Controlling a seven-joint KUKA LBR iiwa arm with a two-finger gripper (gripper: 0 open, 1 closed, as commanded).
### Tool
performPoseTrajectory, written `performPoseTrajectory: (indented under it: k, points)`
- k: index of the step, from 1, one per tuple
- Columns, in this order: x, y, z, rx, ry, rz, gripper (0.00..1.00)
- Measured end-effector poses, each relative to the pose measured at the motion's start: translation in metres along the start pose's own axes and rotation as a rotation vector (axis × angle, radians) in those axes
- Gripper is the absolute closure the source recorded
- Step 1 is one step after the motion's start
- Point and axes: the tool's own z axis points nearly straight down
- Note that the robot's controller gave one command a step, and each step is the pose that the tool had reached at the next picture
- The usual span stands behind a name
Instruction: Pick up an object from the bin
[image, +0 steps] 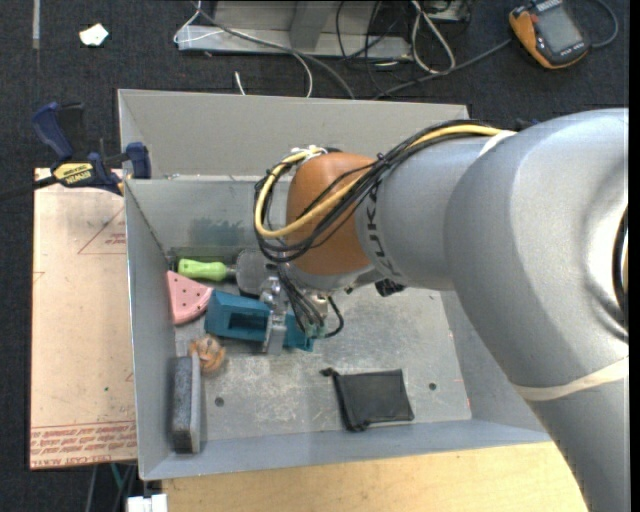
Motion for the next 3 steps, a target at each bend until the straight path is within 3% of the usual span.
performPoseTrajectory:
  k: [1,2,3]
  points:
    - [0.0,0.0,0.0,0.0,0.0,0.001,1.0]
    - [0.008,-0.005,-0.055,0.004,0.01,-0.014,1.0]
    - [-0.006,-0.006,-0.114,0.004,0.013,-0.047,1.0]
